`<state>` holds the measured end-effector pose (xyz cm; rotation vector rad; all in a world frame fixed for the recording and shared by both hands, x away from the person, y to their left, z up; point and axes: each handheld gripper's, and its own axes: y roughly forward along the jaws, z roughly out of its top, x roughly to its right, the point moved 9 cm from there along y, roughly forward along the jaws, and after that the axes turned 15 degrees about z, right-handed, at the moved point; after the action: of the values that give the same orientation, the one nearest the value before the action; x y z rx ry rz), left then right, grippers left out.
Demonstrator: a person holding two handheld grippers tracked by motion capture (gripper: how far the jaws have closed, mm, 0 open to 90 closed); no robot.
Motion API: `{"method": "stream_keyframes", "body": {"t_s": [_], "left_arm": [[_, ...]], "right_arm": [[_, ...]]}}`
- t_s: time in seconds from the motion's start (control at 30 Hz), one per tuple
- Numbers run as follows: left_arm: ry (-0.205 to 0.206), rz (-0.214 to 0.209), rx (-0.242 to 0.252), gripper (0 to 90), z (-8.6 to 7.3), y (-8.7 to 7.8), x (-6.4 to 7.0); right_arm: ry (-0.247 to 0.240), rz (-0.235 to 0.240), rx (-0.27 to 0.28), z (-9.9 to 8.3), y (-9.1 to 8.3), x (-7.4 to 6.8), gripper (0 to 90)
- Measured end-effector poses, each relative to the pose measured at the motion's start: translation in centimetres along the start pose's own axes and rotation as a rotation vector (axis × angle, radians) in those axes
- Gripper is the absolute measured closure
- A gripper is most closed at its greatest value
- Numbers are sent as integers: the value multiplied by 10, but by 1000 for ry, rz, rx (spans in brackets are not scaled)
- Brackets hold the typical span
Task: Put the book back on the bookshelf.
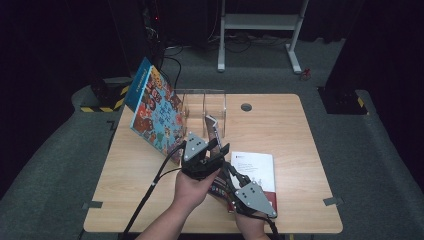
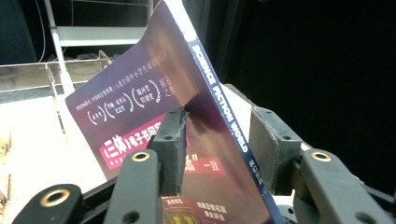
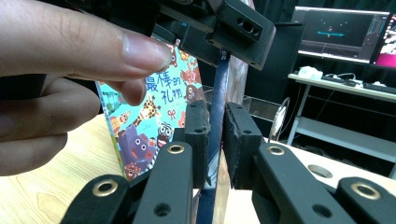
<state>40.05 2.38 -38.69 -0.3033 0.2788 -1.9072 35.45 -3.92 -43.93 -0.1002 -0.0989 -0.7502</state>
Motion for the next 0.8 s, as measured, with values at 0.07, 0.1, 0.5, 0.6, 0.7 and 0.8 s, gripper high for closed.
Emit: {"method": "stream_keyframes", "body": {"t_s": [0.07,0.1,0.5,0.6,0.7,0.8], "left_arm": [[-1,3,4,600,0,0,1],[-2,4,5,612,0,0,1],[-12,-14,12,841,-9,7,-6],[-14,-12,29,842,-7,4,-7],[-16,-22,43,842,-4,0,-10],[-4,-26,56,842,-3,-3,-12]], "right_arm": [[2,1,-1,0,0,0,801],[3,1,-2,-1,0,0,798],[50,108,2,-4,5,-13,772],[59,100,-6,-8,4,-10,755],[82,97,-9,-11,3,-5,722],[102,85,-18,-15,1,0,709]]}}
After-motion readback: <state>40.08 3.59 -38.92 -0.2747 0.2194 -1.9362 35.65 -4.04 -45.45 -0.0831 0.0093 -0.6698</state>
